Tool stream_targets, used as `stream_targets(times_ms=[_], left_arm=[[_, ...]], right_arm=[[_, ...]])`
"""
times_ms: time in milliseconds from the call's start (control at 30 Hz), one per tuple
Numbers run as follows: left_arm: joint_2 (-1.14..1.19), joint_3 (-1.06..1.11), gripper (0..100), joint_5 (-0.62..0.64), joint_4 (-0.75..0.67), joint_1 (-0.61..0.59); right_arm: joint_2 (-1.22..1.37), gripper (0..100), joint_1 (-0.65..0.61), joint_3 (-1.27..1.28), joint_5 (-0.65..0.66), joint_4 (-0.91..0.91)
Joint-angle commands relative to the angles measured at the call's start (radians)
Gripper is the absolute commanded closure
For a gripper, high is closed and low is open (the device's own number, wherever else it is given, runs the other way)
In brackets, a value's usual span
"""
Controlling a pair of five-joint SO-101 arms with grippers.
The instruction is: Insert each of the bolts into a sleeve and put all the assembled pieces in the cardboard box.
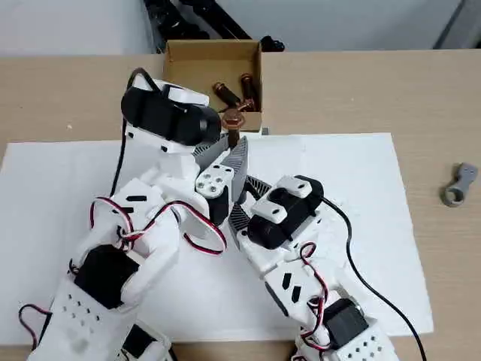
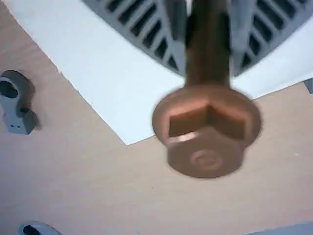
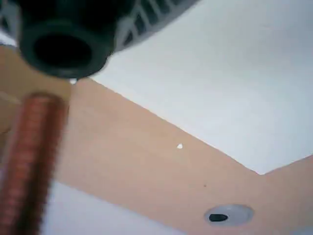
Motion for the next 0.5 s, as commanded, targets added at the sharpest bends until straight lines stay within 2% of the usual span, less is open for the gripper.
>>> stream_targets(times_ms=[0,467], left_arm=[[-0.018,-0.012,100,0.011,-0.029,0.008],[-0.018,0.008,100,0.012,0.017,0.003]], right_arm=[[-0.015,99.5,-0.005,-0.037,0.011,-0.028],[-0.015,99.5,-0.004,-0.037,0.011,-0.028]])
